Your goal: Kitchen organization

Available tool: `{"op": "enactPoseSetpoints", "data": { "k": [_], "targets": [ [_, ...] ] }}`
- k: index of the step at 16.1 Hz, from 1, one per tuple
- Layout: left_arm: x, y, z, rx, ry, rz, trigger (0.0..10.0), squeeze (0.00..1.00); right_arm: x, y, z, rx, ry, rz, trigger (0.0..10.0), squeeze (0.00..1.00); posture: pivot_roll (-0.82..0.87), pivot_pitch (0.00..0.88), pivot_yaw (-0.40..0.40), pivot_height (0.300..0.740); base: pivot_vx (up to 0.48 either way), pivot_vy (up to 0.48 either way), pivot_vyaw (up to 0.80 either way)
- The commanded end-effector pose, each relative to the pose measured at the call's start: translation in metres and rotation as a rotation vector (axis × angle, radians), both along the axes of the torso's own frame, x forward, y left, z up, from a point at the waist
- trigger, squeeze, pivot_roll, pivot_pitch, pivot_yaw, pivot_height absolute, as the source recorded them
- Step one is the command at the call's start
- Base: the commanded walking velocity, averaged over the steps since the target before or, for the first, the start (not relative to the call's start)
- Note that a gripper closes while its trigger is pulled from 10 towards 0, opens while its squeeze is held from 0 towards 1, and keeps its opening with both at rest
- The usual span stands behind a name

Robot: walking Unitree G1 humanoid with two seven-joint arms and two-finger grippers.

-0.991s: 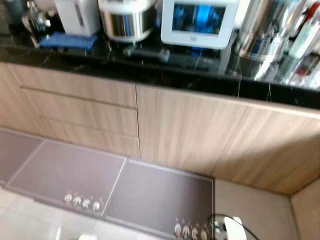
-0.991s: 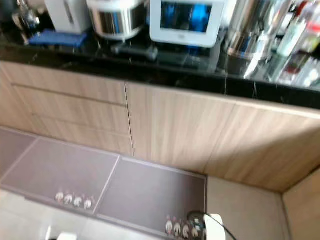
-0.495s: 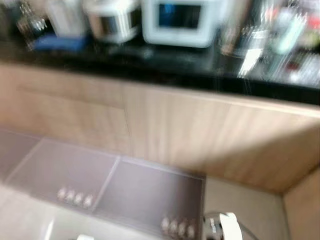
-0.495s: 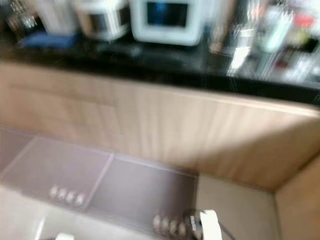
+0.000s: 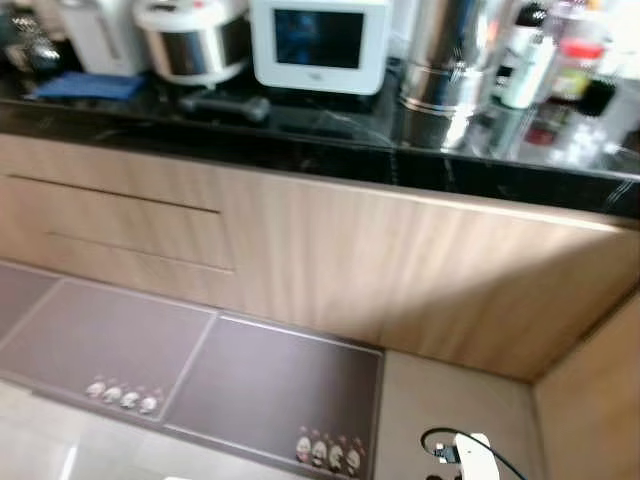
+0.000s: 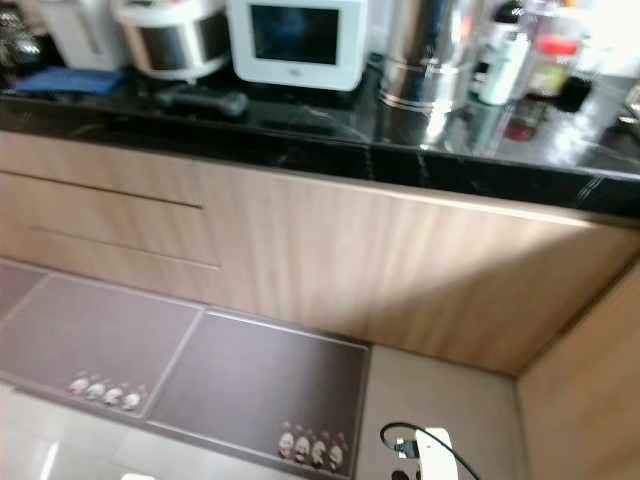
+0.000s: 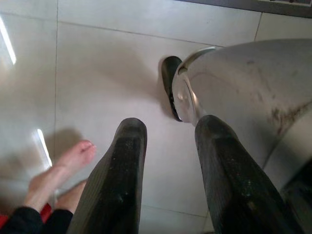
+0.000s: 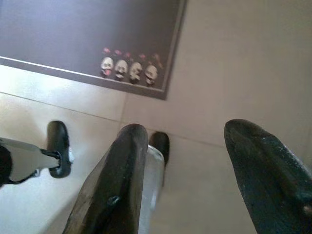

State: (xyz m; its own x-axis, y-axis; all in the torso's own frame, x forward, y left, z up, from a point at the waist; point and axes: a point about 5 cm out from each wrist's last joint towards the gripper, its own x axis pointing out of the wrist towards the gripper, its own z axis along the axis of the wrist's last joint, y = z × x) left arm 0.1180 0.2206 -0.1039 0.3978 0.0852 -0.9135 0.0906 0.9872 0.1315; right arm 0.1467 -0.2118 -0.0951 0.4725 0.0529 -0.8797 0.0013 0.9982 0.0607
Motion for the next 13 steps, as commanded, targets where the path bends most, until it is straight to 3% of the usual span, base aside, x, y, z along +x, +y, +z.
{"op": "enactPoseSetpoints", "data": {
  "k": [1,7,8,9,11,13],
  "targets": [
    [0.003,-0.004,0.000,-0.015,-0.014,0.018,10.0,0.00,-0.001,-0.005,0.001,-0.018,-0.004,0.008,10.0,0.00,0.06,0.000,-0.078,0.740,0.000,0.000,-0.75],
    [0.004,-0.003,0.001,-0.001,-0.017,-0.020,10.0,0.00,-0.001,-0.005,0.001,-0.028,0.002,0.007,10.0,0.00,0.06,0.000,-0.068,0.740,0.000,0.000,-0.74],
    [0.008,0.000,0.003,0.088,-0.031,-0.091,10.0,0.00,-0.002,-0.006,0.000,-0.033,0.010,-0.002,10.0,0.00,0.07,0.001,-0.059,0.740,0.000,0.000,-0.73],
    [0.009,0.003,0.004,0.134,-0.047,-0.086,10.0,0.00,-0.002,-0.005,0.000,-0.034,0.014,-0.004,10.0,0.00,0.07,0.002,-0.054,0.740,0.000,0.000,-0.74],
    [0.007,0.012,0.007,0.263,-0.107,0.060,10.0,0.00,-0.003,-0.004,-0.001,-0.033,0.018,-0.010,10.0,0.00,0.08,0.003,-0.047,0.740,0.000,0.000,-0.74],
    [0.005,0.016,0.008,0.311,-0.123,0.119,10.0,0.00,-0.003,-0.002,-0.001,-0.029,0.018,-0.008,10.0,0.00,0.08,0.003,-0.041,0.740,0.000,0.000,-0.73]
  ]
}}
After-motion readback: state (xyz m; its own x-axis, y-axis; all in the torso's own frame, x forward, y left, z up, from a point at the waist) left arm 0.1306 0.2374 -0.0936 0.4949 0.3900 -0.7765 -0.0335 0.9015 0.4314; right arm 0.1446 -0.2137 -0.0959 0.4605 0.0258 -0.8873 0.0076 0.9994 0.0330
